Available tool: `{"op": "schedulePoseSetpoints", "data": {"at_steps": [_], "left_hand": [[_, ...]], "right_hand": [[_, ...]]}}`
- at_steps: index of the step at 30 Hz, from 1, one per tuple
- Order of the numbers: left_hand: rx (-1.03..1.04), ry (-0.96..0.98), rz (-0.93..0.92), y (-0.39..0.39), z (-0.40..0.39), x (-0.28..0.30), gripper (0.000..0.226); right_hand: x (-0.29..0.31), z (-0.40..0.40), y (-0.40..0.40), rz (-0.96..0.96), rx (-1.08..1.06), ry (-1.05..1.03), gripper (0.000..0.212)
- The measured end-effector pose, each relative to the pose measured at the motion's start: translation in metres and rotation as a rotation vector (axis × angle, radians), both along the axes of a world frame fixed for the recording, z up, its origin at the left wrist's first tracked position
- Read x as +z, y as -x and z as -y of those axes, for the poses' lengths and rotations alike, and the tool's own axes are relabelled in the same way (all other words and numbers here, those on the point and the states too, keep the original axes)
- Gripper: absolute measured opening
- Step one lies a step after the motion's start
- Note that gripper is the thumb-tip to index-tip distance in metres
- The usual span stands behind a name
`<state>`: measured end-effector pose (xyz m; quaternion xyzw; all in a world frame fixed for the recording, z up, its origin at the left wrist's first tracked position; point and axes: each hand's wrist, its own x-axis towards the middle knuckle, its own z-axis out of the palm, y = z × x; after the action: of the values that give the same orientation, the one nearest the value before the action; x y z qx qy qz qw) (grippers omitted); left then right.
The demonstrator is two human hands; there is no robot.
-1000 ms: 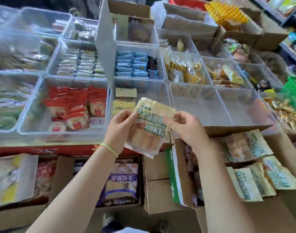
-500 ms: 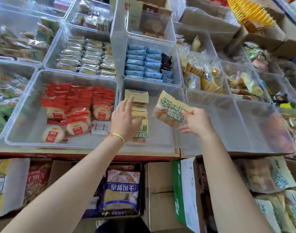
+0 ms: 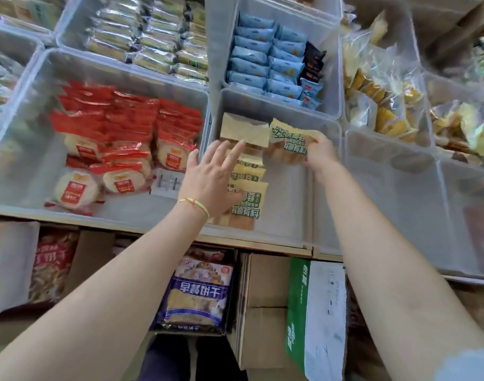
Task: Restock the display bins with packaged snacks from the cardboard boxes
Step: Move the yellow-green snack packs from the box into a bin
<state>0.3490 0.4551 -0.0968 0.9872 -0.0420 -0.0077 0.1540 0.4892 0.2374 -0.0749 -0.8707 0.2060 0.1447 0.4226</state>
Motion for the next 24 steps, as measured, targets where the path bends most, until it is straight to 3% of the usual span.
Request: {"op": "schedulePoseSetpoints", "data": {"at_steps": [5,7,10,15,20,24], "left_hand": [[0.014,0.010,0.000,0.000,0.000,-0.001,0.099],[0.013,0.008,-0.001,0.000,0.000,-0.001,0.099],[0.012,0.009,-0.008,0.000,-0.001,-0.001,0.098],[0.012,0.000,-0.012,0.000,0.000,0.000,0.097],[0.005,0.000,-0.017,0.000,-0.001,0.001,0.096],[-0.009,-0.014,-0.028,0.000,0.000,0.002,0.093]], "right_hand": [[-0.018,-0.025,-0.008,0.005,-0.144,0.079,0.082],[-0.019,-0.029,-0.004,0.016,-0.346,0.140,0.081],[-0.022,-0.032,-0.002,0.071,-0.520,0.048,0.069],[-0.030,-0.039,0.005,0.066,-0.231,0.043,0.030],[-0.039,-0.030,0.022,0.050,0.060,0.181,0.047],[-0.036,-0.027,0.030,0.079,0.162,0.200,0.055]]}}
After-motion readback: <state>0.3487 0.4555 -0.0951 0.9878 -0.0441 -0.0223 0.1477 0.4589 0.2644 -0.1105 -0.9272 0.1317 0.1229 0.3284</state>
